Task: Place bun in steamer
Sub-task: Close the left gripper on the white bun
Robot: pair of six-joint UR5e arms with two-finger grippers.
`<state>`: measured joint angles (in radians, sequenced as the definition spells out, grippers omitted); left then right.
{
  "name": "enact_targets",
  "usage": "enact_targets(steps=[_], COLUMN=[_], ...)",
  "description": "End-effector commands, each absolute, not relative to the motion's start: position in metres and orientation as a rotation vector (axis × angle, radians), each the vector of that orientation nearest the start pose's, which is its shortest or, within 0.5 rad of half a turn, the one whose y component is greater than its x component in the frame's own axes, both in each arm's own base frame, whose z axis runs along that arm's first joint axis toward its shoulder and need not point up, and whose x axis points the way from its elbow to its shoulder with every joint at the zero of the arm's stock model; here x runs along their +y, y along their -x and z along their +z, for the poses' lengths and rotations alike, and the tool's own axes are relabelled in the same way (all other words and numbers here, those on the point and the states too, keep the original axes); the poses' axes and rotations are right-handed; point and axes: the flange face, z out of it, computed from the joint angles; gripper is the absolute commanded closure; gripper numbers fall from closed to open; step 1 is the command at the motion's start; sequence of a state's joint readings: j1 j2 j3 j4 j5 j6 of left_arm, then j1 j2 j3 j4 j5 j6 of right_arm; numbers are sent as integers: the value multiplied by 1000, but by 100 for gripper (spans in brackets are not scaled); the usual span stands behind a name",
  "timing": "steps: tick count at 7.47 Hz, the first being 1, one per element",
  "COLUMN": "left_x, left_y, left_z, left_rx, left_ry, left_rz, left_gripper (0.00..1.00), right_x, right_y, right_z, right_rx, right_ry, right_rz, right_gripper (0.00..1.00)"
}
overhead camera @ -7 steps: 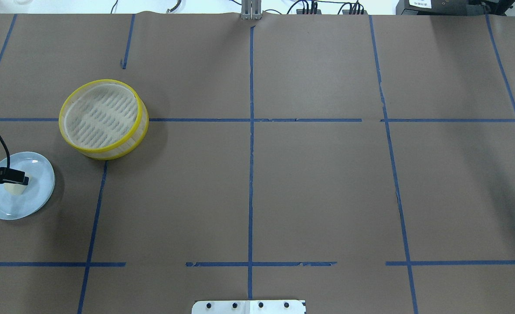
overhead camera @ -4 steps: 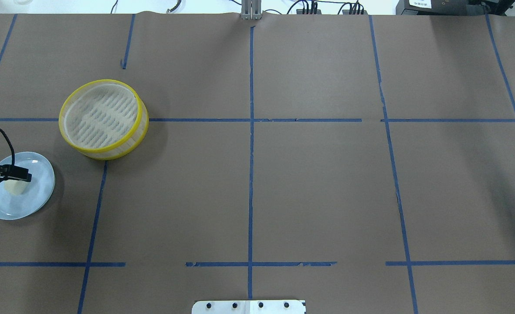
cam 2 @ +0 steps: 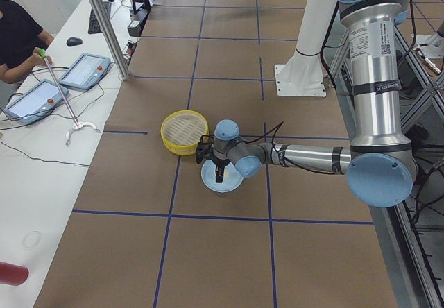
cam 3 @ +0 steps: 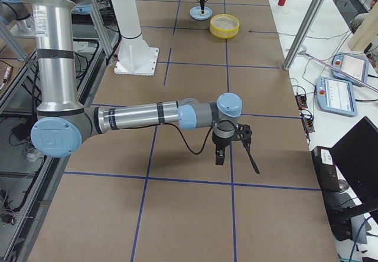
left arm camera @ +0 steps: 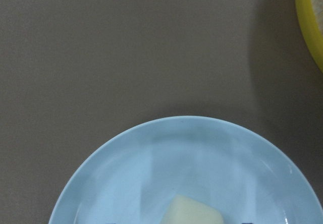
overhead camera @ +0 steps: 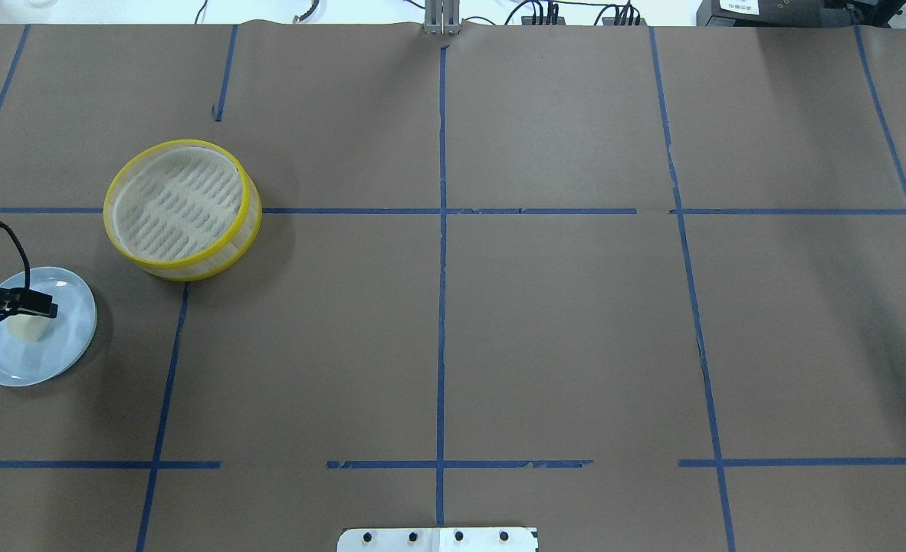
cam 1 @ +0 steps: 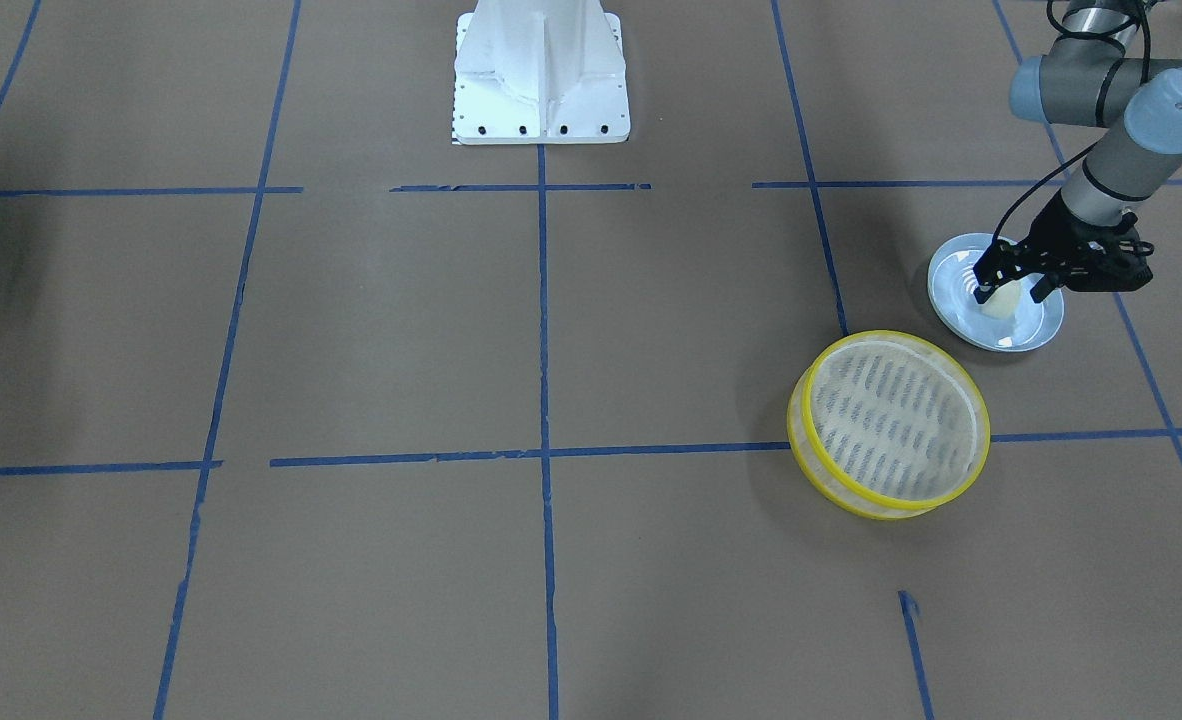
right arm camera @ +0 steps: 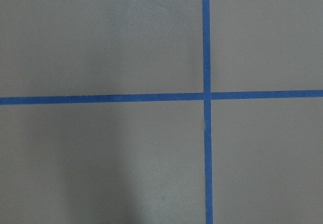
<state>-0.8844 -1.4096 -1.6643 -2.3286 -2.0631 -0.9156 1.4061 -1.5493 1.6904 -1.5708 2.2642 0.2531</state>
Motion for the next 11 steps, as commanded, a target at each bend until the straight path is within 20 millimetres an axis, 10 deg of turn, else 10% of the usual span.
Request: enact_targets(steps=[1, 3, 11], left_x=[-406, -406, -403], left_y=[-222, -222, -224], left_z=[614, 613, 614], left_rx=[811, 813, 812], left_ry=[-128, -129, -125], left_rz=[-46, -45, -39], left_gripper=[18, 19, 76], right_x=[-511, -511, -511], right_y=[14, 14, 15], right_z=[594, 594, 594], right_rx=[-705, -705, -705], right_ry=[11, 11, 11], right_rz=[36, 36, 35], right_gripper=[0, 0, 0])
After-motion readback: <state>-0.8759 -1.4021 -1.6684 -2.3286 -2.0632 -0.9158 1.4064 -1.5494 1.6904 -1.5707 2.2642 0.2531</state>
